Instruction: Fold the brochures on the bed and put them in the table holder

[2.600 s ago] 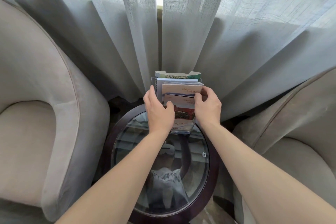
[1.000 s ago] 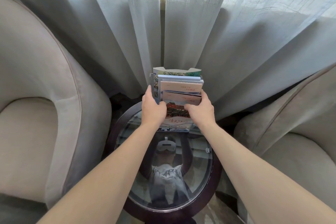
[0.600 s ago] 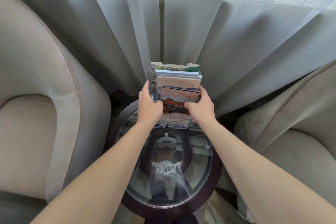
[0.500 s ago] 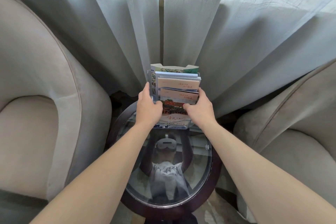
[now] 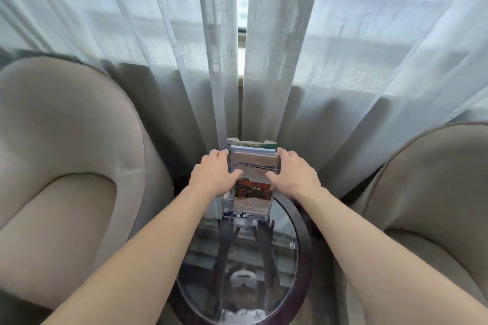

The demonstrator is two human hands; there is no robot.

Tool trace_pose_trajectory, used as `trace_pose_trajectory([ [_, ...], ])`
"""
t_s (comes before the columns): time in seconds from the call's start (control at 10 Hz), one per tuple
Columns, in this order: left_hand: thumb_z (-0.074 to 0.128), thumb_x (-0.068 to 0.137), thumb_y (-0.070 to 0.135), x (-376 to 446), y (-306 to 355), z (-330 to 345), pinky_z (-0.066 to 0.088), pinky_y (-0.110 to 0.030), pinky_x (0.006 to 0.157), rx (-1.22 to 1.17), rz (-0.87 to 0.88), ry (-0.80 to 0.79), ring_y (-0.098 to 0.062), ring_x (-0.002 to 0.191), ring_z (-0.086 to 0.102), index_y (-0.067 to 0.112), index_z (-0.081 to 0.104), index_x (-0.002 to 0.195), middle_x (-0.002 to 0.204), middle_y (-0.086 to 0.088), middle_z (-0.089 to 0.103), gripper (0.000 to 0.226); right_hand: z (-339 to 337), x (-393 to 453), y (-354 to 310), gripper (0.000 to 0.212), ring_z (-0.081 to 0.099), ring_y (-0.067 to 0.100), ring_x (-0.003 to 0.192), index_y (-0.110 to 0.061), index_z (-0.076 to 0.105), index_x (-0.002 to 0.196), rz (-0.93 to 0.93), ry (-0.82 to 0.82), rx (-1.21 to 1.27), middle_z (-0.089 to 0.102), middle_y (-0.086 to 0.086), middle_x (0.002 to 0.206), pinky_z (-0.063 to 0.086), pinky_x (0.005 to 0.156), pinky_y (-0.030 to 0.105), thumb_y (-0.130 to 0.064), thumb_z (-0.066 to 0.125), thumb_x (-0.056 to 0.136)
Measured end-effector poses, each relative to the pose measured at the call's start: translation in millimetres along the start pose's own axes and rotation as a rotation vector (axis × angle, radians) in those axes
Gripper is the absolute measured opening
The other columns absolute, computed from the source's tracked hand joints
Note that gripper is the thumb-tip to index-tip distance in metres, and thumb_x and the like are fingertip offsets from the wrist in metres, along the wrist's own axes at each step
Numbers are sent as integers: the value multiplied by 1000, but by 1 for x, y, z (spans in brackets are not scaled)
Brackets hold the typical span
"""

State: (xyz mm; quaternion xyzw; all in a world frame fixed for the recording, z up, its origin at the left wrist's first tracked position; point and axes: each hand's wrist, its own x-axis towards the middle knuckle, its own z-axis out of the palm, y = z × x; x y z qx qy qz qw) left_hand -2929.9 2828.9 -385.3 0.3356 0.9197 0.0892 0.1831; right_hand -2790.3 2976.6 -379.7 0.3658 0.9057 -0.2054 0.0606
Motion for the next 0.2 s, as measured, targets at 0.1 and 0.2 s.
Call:
trace_pose_trajectory([
  [0.1,50,90,60,-35,8,-41,42,-48,101,55,76,109,-29,130,44,20,33,149,147,-6,43,73,-37,-30,-26,77,43,27,135,-25,29,155,-112,25,-21,41,4,152,43,106,49,-54,57,89],
  [0.2,50,91,60,-59,9,-64,40,-48,103,87,117,153,-29,135,39,20,32,151,150,-6,40,74,-61,-53,-41,84,30,26,146,-24,18,158,-165,-35,-45,25,2,163,36,113,51,-56,57,90],
])
